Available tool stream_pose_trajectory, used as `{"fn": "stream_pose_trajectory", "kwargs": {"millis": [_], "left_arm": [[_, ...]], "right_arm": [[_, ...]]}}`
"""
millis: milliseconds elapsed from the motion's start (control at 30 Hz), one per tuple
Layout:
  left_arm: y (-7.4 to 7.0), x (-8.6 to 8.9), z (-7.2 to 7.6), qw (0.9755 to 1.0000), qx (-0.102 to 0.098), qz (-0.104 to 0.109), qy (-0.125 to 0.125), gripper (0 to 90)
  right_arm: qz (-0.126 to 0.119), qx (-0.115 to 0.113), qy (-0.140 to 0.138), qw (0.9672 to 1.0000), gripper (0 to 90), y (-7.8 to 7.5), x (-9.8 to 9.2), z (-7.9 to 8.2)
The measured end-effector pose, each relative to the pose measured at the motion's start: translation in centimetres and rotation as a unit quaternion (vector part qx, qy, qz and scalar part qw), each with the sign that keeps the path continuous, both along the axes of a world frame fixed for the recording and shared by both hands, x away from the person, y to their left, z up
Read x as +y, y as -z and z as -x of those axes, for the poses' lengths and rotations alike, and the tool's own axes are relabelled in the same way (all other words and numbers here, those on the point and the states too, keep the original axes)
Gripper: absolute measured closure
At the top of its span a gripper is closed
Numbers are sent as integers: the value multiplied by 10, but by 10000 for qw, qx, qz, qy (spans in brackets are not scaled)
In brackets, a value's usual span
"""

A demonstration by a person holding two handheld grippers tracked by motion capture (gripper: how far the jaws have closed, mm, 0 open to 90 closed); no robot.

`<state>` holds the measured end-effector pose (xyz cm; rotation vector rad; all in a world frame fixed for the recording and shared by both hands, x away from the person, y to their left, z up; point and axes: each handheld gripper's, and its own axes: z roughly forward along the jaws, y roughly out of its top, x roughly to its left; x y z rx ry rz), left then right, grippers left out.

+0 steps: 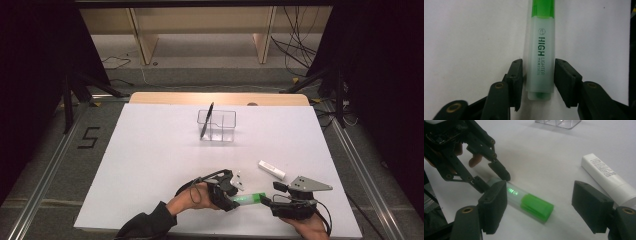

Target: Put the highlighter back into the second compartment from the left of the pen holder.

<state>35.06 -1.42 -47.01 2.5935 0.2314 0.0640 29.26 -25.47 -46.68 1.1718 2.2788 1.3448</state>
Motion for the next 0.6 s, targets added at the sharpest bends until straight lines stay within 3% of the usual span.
{"fn": "stream_pose_trajectory", "kwargs": {"millis": [133,600], "left_arm": [[0,0,0,10000,37,10,43,649],[1,8,-4,9993,248,284,-83,660]], "right_arm": [[-7,0,5,10000,294,0,0,0],[-39,-20,38,10000,294,-1,0,1]]}}
